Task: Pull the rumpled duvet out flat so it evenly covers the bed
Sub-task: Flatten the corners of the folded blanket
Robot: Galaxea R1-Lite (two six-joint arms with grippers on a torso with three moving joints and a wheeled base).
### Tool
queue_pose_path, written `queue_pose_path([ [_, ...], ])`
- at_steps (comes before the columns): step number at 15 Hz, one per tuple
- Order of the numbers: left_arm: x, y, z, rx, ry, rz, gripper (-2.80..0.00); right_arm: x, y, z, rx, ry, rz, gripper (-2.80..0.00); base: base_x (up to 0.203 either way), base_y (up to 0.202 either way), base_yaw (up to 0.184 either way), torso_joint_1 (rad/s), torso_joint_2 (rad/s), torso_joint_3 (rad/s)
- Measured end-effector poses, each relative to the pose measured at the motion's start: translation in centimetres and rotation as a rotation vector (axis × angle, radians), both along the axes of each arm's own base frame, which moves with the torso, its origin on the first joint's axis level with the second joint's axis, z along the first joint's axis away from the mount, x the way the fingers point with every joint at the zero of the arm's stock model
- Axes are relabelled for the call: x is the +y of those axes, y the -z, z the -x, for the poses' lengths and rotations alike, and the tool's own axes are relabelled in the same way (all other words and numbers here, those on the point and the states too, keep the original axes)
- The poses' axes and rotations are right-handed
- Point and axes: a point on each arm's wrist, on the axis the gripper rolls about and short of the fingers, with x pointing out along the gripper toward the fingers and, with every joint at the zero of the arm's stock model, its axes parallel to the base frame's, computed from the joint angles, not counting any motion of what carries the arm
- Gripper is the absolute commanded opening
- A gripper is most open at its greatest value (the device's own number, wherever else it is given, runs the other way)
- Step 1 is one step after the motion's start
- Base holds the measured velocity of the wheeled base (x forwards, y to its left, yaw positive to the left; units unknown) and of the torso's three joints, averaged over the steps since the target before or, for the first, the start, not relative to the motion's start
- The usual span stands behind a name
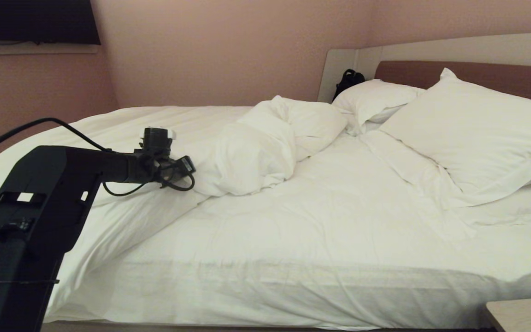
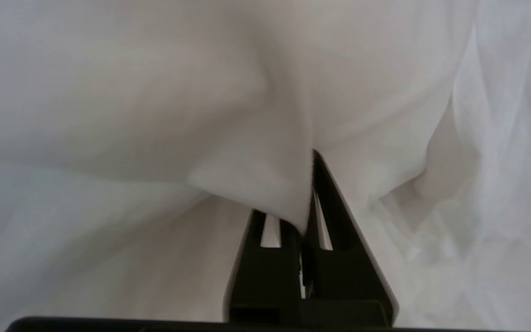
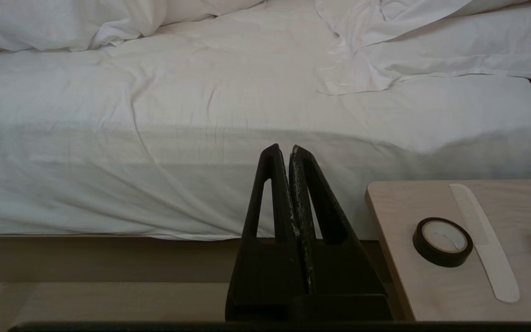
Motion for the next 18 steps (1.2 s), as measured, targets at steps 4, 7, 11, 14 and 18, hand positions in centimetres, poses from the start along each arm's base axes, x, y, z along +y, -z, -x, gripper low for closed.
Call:
queue_pose_path([
  [4, 0.0, -0.5, 0.2, -0.004, -0.007, 0.014, -2.80, 0.0, 0.0, 0.0, 0.000, -0.001, 0.000, -2.80, 0.000, 0.000, 0.000, 0.000, 0.00, 0.000],
  [7, -0.4, -1.6, 0.8, -0.007, -0.012, 0.049, -2.80, 0.0, 0.0, 0.0, 0.000, 0.000, 0.000, -2.80, 0.000, 0.000, 0.000, 0.000, 0.00, 0.000],
  [11, -3.1, -4.1, 3.2, -0.003, 0.029, 0.105, -2.80, 0.0, 0.0, 0.0, 0.000, 0.000, 0.000, -2.80, 0.000, 0.000, 0.000, 0.000, 0.00, 0.000],
  [14, -6.2, -5.7, 6.0, 0.013, 0.107, 0.139, -2.80, 0.0, 0.0, 0.0, 0.000, -0.001, 0.000, -2.80, 0.000, 0.000, 0.000, 0.000, 0.00, 0.000],
  [18, -10.8, -8.3, 11.4, 0.026, 0.244, 0.175, -2.80, 0.0, 0.0, 0.0, 0.000, -0.001, 0.000, -2.80, 0.000, 0.000, 0.000, 0.000, 0.00, 0.000],
])
